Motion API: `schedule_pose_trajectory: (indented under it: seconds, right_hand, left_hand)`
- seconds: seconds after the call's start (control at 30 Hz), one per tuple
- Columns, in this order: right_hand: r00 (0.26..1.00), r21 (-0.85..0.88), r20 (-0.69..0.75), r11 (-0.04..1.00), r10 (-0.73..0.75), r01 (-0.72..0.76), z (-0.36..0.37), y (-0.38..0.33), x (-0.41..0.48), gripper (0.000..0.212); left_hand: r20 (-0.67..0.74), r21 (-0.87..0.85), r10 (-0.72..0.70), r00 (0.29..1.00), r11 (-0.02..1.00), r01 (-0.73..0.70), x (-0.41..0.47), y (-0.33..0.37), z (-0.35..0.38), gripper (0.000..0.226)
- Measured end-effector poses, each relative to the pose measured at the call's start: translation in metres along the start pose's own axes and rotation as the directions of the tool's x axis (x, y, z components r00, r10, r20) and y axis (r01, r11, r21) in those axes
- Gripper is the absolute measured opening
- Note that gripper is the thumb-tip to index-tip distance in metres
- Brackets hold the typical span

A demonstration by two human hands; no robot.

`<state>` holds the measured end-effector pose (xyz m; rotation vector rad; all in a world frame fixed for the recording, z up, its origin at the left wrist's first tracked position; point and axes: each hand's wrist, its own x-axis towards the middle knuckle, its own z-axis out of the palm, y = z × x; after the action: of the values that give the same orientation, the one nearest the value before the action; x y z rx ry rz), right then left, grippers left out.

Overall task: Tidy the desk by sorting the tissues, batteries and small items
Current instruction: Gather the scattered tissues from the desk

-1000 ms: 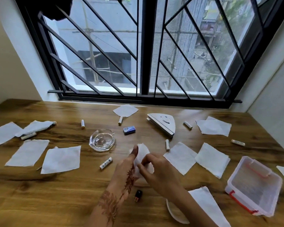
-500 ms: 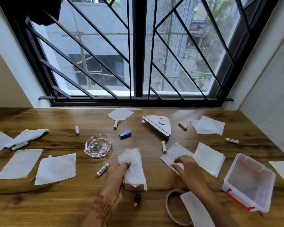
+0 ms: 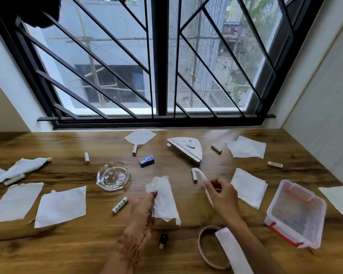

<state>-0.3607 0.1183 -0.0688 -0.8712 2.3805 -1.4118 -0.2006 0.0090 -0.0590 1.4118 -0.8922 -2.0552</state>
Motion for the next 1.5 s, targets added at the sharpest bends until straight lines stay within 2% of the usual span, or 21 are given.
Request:
schedule_pose_trajectory:
  seconds: [0.13, 0.17, 0.23, 0.3, 0.37, 0.43, 0.53, 0.6, 0.67, 0.73, 0.8, 0.93, 1.1, 1.13, 1.2, 1.27, 1.33, 1.4, 1.5]
  right_hand:
    - [0.996, 0.188, 0.06, 0.981, -0.065, 0.053, 0.005, -0.036, -0.016, 0.009]
    - [0.991, 0.196, 0.093, 0.977, -0.099, 0.079, 0.009, -0.041, -0.02, 0.008]
    - [0.972, 0.176, 0.181, 0.977, -0.152, 0.12, 0.017, -0.049, -0.031, 0.013]
    - [0.945, 0.098, 0.252, 0.977, -0.208, 0.189, 0.022, -0.053, -0.04, 0.036]
    - [0.918, 0.014, 0.276, 0.956, -0.286, 0.294, 0.023, -0.052, -0.046, 0.06]
    - [0.904, 0.016, 0.293, 0.947, -0.31, 0.32, 0.019, -0.051, -0.048, 0.062]
    - [0.919, 0.025, 0.271, 0.956, -0.286, 0.291, 0.005, -0.044, -0.038, 0.045]
    - [0.942, -0.085, 0.192, 0.951, -0.277, 0.297, -0.011, -0.03, -0.02, 0.034]
    - [0.956, -0.296, 0.132, 0.91, -0.263, 0.291, -0.031, -0.009, 0.001, 0.023]
    - [0.974, -0.545, 0.132, 0.808, -0.182, 0.224, -0.052, 0.014, 0.018, 0.023]
    - [0.983, -0.701, 0.159, 0.691, -0.088, 0.175, -0.067, 0.034, 0.032, 0.029]
    - [0.974, -0.82, 0.225, 0.534, -0.029, 0.206, -0.073, 0.053, 0.037, 0.027]
    - [0.975, -0.858, 0.22, 0.476, 0.003, 0.193, -0.068, 0.05, 0.036, 0.025]
    - [0.977, -0.854, 0.212, 0.488, 0.008, 0.181, -0.067, 0.049, 0.037, 0.025]
    - [0.984, -0.79, 0.176, 0.598, 0.009, 0.136, -0.064, 0.046, 0.039, 0.021]
    - [0.991, -0.61, 0.128, 0.791, 0.026, 0.058, -0.062, 0.032, 0.036, 0.015]
    - [0.988, -0.362, 0.138, 0.932, 0.072, -0.018, -0.056, 0.011, 0.031, 0.012]
    - [0.977, -0.151, 0.182, 0.985, 0.107, -0.08, -0.048, -0.011, 0.022, 0.009]
    - [0.948, 0.082, 0.293, 0.985, 0.123, -0.153, -0.032, -0.039, 0.005, 0.004]
  left_hand:
    - [0.026, 0.067, -0.038, 0.999, 0.997, 0.036, 0.001, 0.001, 0.014, 0.036]
    - [0.047, 0.027, -0.045, 0.998, 0.999, 0.044, -0.001, 0.0, 0.017, 0.035]
    - [0.134, -0.163, -0.068, 0.989, 0.983, 0.09, -0.006, -0.002, 0.023, 0.038]
    - [0.258, -0.245, -0.074, 0.963, 0.96, 0.139, -0.01, -0.002, 0.029, 0.054]
    - [0.223, -0.177, -0.064, 0.973, 0.979, 0.105, -0.016, 0.002, 0.036, 0.062]
    - [0.11, -0.073, -0.005, 0.994, 0.997, 0.014, -0.021, 0.003, 0.039, 0.045]
    - [0.058, -0.081, 0.019, 0.998, 0.997, -0.014, -0.029, 0.002, 0.042, 0.009]
    - [0.028, -0.082, 0.013, 1.0, 0.997, -0.011, -0.031, 0.002, 0.043, 0.008]
    - [0.015, -0.091, 0.019, 1.0, 0.996, -0.018, -0.033, 0.003, 0.044, 0.006]
    - [0.009, -0.099, 0.035, 0.999, 0.995, -0.034, -0.033, 0.002, 0.044, 0.007]
    - [0.016, -0.111, 0.069, 0.998, 0.992, -0.067, -0.032, 0.001, 0.044, 0.013]
    - [0.023, -0.138, 0.082, 0.996, 0.987, -0.078, -0.032, -0.001, 0.047, 0.015]
    - [0.033, -0.129, 0.076, 0.997, 0.989, -0.071, -0.032, -0.004, 0.047, 0.016]
    - [0.043, -0.133, 0.076, 0.996, 0.989, -0.07, -0.032, -0.005, 0.047, 0.015]
    - [0.063, -0.153, 0.086, 0.994, 0.985, -0.076, -0.031, -0.007, 0.046, 0.013]
    - [0.08, -0.183, 0.09, 0.993, 0.98, -0.074, -0.032, -0.008, 0.046, 0.016]
    - [0.082, -0.22, 0.085, 0.993, 0.973, -0.066, -0.03, -0.009, 0.047, 0.02]
    - [0.078, -0.25, 0.073, 0.994, 0.967, -0.051, -0.029, -0.01, 0.048, 0.02]
    - [0.134, -0.245, 0.08, 0.988, 0.968, -0.045, -0.026, -0.013, 0.048, 0.019]
